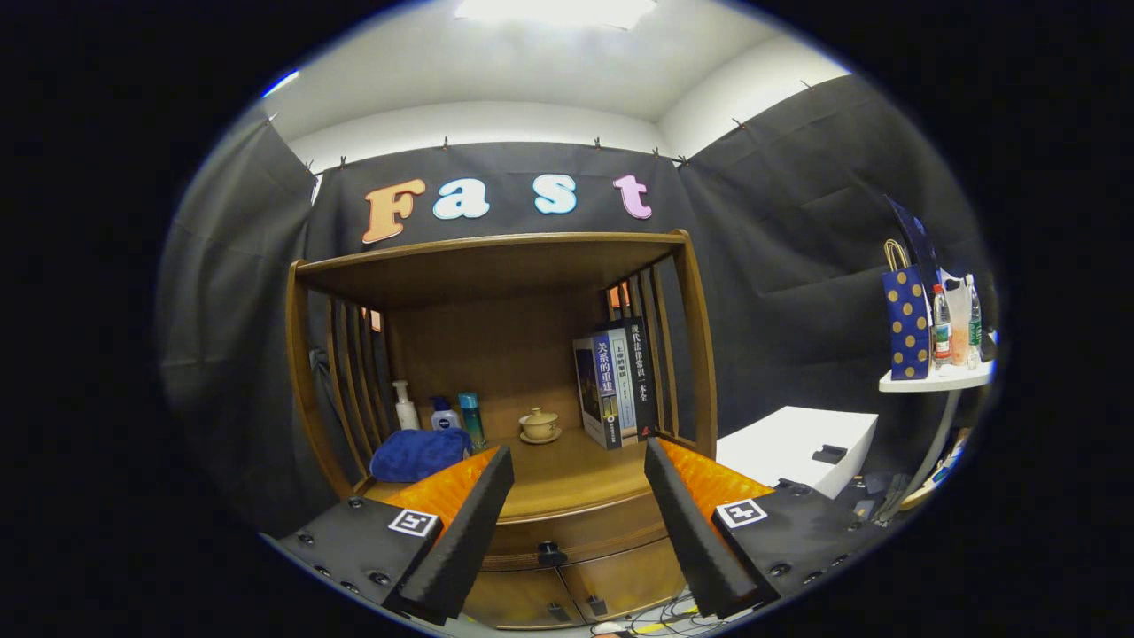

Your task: Pull open the drawer, take out the items inside it, and place them on the countertop above the cabinet.

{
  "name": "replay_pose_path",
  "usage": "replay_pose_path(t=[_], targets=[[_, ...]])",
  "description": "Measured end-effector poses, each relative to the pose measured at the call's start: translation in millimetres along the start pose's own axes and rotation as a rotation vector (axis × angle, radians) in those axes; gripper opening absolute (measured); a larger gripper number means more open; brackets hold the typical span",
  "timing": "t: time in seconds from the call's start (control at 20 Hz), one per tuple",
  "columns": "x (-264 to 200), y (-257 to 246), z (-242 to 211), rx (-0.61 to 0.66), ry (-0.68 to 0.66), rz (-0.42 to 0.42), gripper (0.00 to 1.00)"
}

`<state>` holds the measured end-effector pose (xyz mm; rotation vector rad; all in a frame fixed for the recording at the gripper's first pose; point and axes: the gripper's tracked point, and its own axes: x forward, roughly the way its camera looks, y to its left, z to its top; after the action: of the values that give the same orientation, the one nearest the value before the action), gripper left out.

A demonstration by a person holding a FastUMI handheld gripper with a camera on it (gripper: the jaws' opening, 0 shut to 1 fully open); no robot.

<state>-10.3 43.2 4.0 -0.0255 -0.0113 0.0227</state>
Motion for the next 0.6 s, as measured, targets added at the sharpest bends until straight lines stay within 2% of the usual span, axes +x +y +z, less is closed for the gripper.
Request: replay_pose_path(t=[0.25,0.4,0.6], targets=[[5.8,17.7,-16.2,-0.032,0.020,0.023,0.98],[16.4,29.1,-43.2,-0.068,0.038,0.044,0.98],[33.4,46.1,-87.5,-0.053,0.069,0.099,0.98]])
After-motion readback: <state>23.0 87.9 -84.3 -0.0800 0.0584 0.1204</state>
